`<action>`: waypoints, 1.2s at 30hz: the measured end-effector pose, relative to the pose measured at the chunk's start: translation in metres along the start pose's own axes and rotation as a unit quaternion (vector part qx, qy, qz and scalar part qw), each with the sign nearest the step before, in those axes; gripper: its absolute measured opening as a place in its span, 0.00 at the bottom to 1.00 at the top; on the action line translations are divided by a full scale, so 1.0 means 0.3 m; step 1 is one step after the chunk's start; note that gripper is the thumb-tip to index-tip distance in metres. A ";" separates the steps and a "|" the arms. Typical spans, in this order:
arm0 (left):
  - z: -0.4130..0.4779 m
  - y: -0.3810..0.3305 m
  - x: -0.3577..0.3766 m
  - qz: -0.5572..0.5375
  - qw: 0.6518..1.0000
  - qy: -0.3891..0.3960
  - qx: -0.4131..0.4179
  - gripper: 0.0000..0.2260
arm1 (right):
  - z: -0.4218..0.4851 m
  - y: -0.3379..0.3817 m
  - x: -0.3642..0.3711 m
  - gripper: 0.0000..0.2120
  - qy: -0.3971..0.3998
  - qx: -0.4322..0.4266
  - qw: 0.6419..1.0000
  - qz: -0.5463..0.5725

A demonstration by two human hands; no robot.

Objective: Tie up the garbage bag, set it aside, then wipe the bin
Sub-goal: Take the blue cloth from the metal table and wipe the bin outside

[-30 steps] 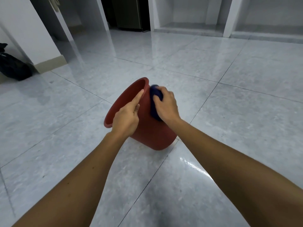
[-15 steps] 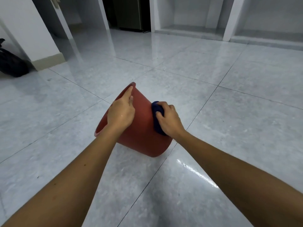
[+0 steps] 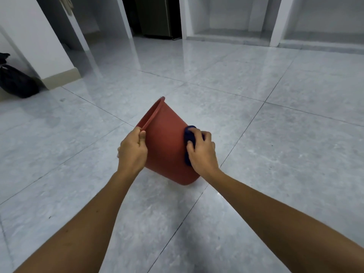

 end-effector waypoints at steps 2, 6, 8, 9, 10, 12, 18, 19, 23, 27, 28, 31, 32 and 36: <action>-0.001 0.003 -0.009 0.001 1.000 0.001 -0.019 0.12 | -0.009 -0.047 0.008 0.18 -0.017 0.066 0.998 -0.010; 0.004 -0.023 -0.003 0.016 1.000 0.014 -0.009 0.13 | -0.013 -0.160 -0.027 0.15 -0.031 0.348 0.930 0.115; 0.003 -0.024 0.001 0.003 1.000 0.026 0.008 0.15 | 0.015 -0.163 -0.049 0.15 -0.049 0.419 0.891 0.169; 0.000 -0.019 0.000 -0.008 0.999 0.028 0.014 0.15 | 0.035 -0.153 -0.063 0.15 -0.063 0.412 0.893 0.168; -0.005 -0.013 -0.003 -0.017 0.999 0.027 0.012 0.16 | 0.058 -0.139 -0.078 0.15 -0.071 0.386 0.906 0.156; -0.006 -0.001 -0.001 -0.042 0.999 0.020 -0.029 0.15 | 0.112 -0.107 -0.111 0.15 -0.062 0.314 0.937 0.140; 0.029 0.003 -0.004 -0.191 0.954 -0.016 -0.230 0.06 | 0.190 -0.017 -0.162 0.14 -0.020 0.241 0.920 0.309; 0.034 0.007 -0.004 -0.212 0.944 0.006 -0.251 0.05 | 0.196 -0.005 -0.170 0.11 -0.046 0.251 0.910 0.328; 0.032 0.017 -0.011 -0.222 0.932 0.100 -0.268 0.08 | 0.203 -0.005 -0.216 0.04 -0.107 0.300 0.871 0.375; 0.030 0.013 -0.045 -0.242 0.924 0.112 -0.275 0.08 | 0.174 -0.014 -0.256 0.11 0.050 0.323 0.868 0.374; 0.029 0.017 -0.055 -0.243 0.925 0.111 -0.272 0.10 | 0.166 -0.015 -0.264 0.11 0.092 0.326 0.875 0.346; 0.034 0.040 -0.082 -0.240 0.931 0.097 -0.256 0.14 | 0.144 -0.028 -0.282 0.08 0.170 0.325 0.876 0.314; 0.035 0.044 -0.086 -0.252 0.929 0.107 -0.250 0.16 | 0.140 -0.038 -0.287 0.08 0.179 0.313 0.875 0.323; 0.039 0.004 -0.061 -0.289 0.918 0.153 -0.222 0.21 | 0.119 -0.075 -0.309 0.22 0.167 0.275 0.863 0.390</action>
Point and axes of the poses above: each hand's wrist, its own z-axis towards the middle knuckle, its own x-axis out of the palm, y = z × x, the point moved 2 cm from there along z, towards the middle knuckle, and after that the axes turned 6 degrees about z, right-handed, at the moved point
